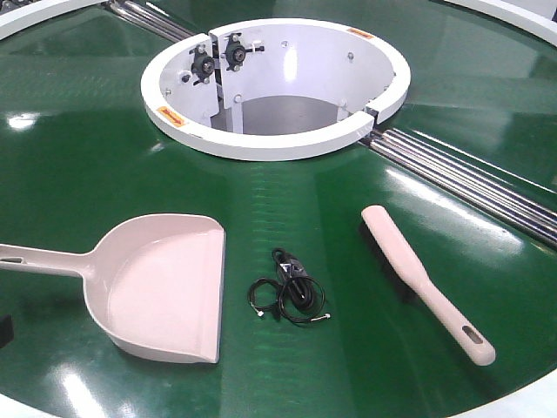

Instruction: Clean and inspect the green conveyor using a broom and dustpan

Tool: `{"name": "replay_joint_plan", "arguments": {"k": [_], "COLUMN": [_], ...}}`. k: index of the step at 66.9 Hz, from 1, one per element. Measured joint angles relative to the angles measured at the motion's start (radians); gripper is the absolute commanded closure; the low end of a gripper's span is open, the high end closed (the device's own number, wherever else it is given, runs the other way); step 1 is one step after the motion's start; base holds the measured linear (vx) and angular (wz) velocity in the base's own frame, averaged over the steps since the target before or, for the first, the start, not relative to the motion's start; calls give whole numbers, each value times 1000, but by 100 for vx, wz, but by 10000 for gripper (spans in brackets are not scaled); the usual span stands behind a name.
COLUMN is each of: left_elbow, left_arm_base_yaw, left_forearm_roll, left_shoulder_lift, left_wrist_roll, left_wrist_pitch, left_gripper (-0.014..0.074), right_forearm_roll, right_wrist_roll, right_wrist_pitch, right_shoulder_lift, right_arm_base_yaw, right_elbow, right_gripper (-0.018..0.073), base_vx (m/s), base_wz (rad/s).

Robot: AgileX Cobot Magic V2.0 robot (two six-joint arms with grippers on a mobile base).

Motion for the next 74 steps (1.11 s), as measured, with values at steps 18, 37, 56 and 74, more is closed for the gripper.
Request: {"name": "replay_joint_plan", "arguments": {"k": [18,37,56,74], "left_elbow": [0,-68,-500,-721], "left_arm_base_yaw": [0,0,0,0], "left_forearm_roll": [0,13,192,183], "left_shoulder_lift": [2,13,256,537], "left_wrist_roll": [0,-1,115,603], "left_wrist_pitch": [-20,41,428,610], "left_gripper": [-1,0,19,21], "right_forearm_roll": [0,0,0,0], "right_wrist_roll": [0,0,0,0], "right_wrist_pitch": [0,0,0,0], "right_shoulder_lift": [0,0,0,0], "right_arm_base_yaw": [0,0,0,0], "right_elbow": [0,0,0,0], "right_gripper": [568,568,568,568], "base_vx": [0,0,0,0], "base_wz": [0,0,0,0]}}
